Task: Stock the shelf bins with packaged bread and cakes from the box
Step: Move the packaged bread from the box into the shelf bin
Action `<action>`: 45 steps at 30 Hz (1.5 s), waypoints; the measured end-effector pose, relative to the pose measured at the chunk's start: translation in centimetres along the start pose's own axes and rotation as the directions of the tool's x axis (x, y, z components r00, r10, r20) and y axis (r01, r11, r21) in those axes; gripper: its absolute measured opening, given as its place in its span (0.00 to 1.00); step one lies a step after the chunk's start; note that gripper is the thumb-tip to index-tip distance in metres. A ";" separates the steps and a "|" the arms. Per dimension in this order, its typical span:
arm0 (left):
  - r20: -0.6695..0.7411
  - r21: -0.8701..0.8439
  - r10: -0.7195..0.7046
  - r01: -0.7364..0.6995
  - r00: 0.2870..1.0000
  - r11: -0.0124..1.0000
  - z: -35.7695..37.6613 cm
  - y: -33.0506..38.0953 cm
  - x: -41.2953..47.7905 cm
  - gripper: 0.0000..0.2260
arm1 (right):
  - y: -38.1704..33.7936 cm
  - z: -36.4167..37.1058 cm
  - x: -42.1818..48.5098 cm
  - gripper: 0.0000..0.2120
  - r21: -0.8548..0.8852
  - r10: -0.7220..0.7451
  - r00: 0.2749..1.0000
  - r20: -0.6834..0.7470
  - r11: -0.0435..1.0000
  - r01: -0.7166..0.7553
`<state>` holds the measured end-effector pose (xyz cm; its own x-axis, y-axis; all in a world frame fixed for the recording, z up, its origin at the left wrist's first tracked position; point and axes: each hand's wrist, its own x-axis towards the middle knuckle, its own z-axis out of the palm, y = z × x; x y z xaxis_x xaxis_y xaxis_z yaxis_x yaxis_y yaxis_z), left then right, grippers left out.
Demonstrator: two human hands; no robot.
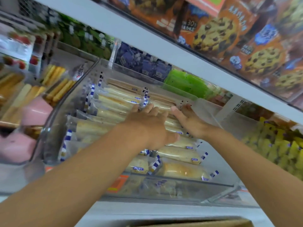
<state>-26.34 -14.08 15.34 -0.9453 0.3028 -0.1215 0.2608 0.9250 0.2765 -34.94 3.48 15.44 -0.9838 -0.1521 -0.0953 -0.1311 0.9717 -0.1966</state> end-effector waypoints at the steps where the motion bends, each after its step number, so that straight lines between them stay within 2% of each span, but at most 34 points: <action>1: 0.000 0.005 -0.003 0.003 1.000 1.000 0.0 0.0 0.1 0.38 | -0.2 0.1 0.1 0.44 0.042 0.016 0.998 0.057 0.999 -0.018; 3: 0.000 0.009 -0.007 0.007 1.000 1.000 0.1 -0.1 0.2 0.39 | -0.6 0.1 0.7 0.43 -0.012 0.010 0.996 0.087 1.000 -0.009; 5: -0.002 0.007 -0.010 0.010 1.000 1.000 0.1 -0.2 0.3 0.40 | -0.6 0.0 0.9 0.44 -0.071 -0.019 0.998 0.053 0.997 0.023; 11: -0.012 0.002 -0.020 0.020 1.000 1.000 0.6 -0.5 1.2 0.41 | 0.5 1.1 0.7 0.41 -0.066 -0.066 0.998 0.020 0.996 0.067; 15: -0.047 -0.043 -0.032 0.030 0.998 0.999 0.3 -0.4 0.6 0.41 | 0.9 0.8 0.8 0.37 0.016 -0.081 0.997 -0.005 0.997 0.082; 18: -0.198 -0.136 -0.057 0.030 0.978 0.990 -0.4 0.6 -0.8 0.35 | 1.0 0.6 -1.2 0.27 0.115 -0.171 0.969 -0.180 0.974 0.193; 22: -0.462 -0.260 -0.178 0.060 0.869 0.964 -0.6 3.7 -4.4 0.09 | 0.9 1.1 -7.6 0.10 0.186 -0.245 0.860 -0.447 0.915 0.357; 23: -0.485 -0.291 -0.230 0.092 0.844 0.952 -0.4 5.0 -5.6 0.05 | 1.2 1.2 -9.6 0.08 0.215 -0.250 0.846 -0.471 0.898 0.385; 25: -0.482 -0.339 -0.306 0.148 0.821 0.929 0.3 7.7 -7.9 0.07 | 2.1 1.6 -13.3 0.05 0.231 -0.276 0.814 -0.511 0.868 0.440; 28: -0.353 -0.429 -0.326 0.158 0.877 0.889 2.6 11.2 -10.6 0.09 | 4.6 3.4 -18.6 0.03 0.205 -0.315 0.755 -0.575 0.838 0.506; 29: -0.296 -0.445 -0.323 0.170 0.899 0.879 3.8 12.2 -11.2 0.11 | 5.7 4.4 -20.2 0.03 0.202 -0.337 0.756 -0.561 0.830 0.520; 31: -0.151 -0.456 -0.305 0.207 0.940 0.866 7.1 13.6 -12.0 0.13 | 8.7 7.1 -23.0 0.03 0.259 -0.335 0.834 -0.438 0.842 0.474; 33: -0.002 -0.472 -0.305 0.268 0.952 0.840 11.1 14.4 -12.7 0.13 | 12.3 10.0 -25.3 0.04 0.329 -0.276 0.938 -0.212 0.883 0.334; 34: 0.058 -0.484 -0.322 0.309 0.945 0.819 13.0 14.6 -13.0 0.12 | 14.2 11.5 -26.3 0.06 0.341 -0.241 0.967 -0.088 0.904 0.257; 36: 0.149 -0.515 -0.358 0.381 0.922 0.768 16.4 14.6 -13.7 0.11 | 18.1 14.6 -28.0 0.10 0.336 -0.159 0.974 0.160 0.937 0.097; 38: 0.211 -0.565 -0.385 0.433 0.899 0.702 19.2 14.4 -14.4 0.10 | 21.0 17.4 -29.6 0.12 0.354 -0.080 0.935 0.345 0.934 -0.050; 40: 0.246 -0.601 -0.426 0.482 0.871 0.638 21.3 14.2 -14.8 0.09 | 23.1 19.5 -30.5 0.13 0.383 -0.019 0.910 0.413 0.910 -0.155; 43: 0.273 -0.607 -0.470 0.530 0.839 0.592 23.6 14.0 -14.6 0.06 | 25.5 21.6 -30.3 0.17 0.423 0.114 0.926 0.360 0.865 -0.271; 45: 0.299 -0.621 -0.494 0.559 0.817 0.550 24.5 13.6 -14.6 0.05 | 26.3 22.8 -29.9 0.19 0.365 0.198 0.909 0.366 0.868 -0.336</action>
<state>-4.17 -0.29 -2.51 -0.8422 -0.1410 -0.5204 -0.5070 0.5352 0.6756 -6.16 29.47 -9.16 -0.8757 -0.0122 -0.4827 0.2614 0.8285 -0.4953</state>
